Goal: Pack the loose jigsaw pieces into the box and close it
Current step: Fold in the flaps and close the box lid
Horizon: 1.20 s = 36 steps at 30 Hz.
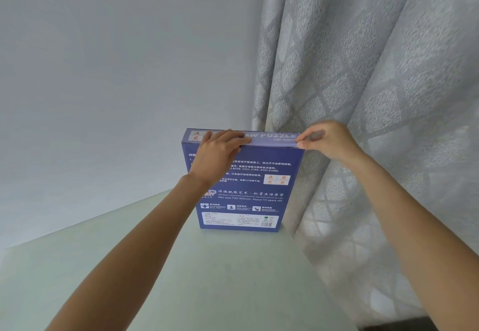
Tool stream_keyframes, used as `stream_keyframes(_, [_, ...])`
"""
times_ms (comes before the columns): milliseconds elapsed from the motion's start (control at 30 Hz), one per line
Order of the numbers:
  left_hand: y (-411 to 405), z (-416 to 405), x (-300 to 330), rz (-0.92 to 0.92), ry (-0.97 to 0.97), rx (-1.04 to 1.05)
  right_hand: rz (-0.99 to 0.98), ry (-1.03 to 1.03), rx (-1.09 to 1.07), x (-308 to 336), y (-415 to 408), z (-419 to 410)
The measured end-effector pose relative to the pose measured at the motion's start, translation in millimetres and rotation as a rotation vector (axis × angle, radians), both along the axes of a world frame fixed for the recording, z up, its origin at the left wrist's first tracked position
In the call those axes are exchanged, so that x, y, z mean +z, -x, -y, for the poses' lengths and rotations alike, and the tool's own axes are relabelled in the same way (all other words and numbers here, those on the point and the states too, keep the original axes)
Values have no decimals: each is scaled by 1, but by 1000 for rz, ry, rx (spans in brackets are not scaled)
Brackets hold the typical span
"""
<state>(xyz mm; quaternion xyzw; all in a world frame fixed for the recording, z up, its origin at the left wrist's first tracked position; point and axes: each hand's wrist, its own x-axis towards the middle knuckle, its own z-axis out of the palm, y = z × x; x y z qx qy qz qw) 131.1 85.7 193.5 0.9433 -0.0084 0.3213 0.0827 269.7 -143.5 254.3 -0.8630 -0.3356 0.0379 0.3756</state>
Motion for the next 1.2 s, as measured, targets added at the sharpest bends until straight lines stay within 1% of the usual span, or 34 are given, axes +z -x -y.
stream_keyframes(100, [-1, 0, 0, 5, 5, -4, 24, 175, -22, 11, -2, -10])
stream_keyframes(167, [-2, 1, -1, -7, 17, -5, 83, 246, -52, 13, 0, -15])
stream_keyframes(233, [-2, 3, -4, -19, 37, -2, 197, 242, -53, 7, 5, -14])
stream_keyframes(300, [-2, 5, -6, -25, 48, -4, 367, 203, -18, -4, 13, -7])
stream_keyframes(367, [-2, 4, -7, -39, 44, -6, 534, 230, 6, -15, 19, 1])
stream_keyframes(433, [0, 3, -5, -62, 23, -17, 588, 287, 23, -20, 21, 7])
stream_keyframes(467, [0, 2, -2, -83, 14, -26, 571, 296, 40, -20, 23, 9])
stream_keyframes(500, [2, 1, 1, -110, 7, -41, 501, 278, 63, -22, 24, 10])
stream_keyframes(567, [5, -2, 5, -135, 21, -89, 252, 157, 91, -25, 27, 9])
stream_keyframes(633, [14, -9, 5, -54, 102, -87, 15, 54, 66, -29, 30, 4])
stream_keyframes(700, [24, -20, 2, 88, 192, 82, -145, -5, 36, -33, 32, -3])
stream_keyframes(733, [31, -29, 1, 122, 242, 214, -199, -25, 18, -33, 33, -8])
stream_keyframes(767, [36, -36, -1, 113, 315, 336, -236, -38, -12, -34, 33, -11])
stream_keyframes(800, [42, -44, -2, 58, 425, 429, -242, -41, -43, -35, 33, -15])
stream_keyframes(833, [46, -49, -2, -24, 569, 473, -227, -37, -72, -37, 32, -17])
stream_keyframes(900, [52, -53, -2, -144, 857, 427, -197, -6, -101, -41, 32, -16])
stream_keyframes(933, [55, -52, -1, -163, 933, 391, -191, -4, -93, -41, 36, -16])
stream_keyframes(1033, [61, -43, -1, -127, 1014, 317, -180, -76, -33, -38, 44, -11])
stream_keyframes(1133, [75, -38, 2, -68, 1024, 280, -102, -89, 6, -35, 52, -6])
stream_keyframes(1200, [91, -38, 4, -45, 1009, 269, -89, -103, 29, -38, 58, -4])
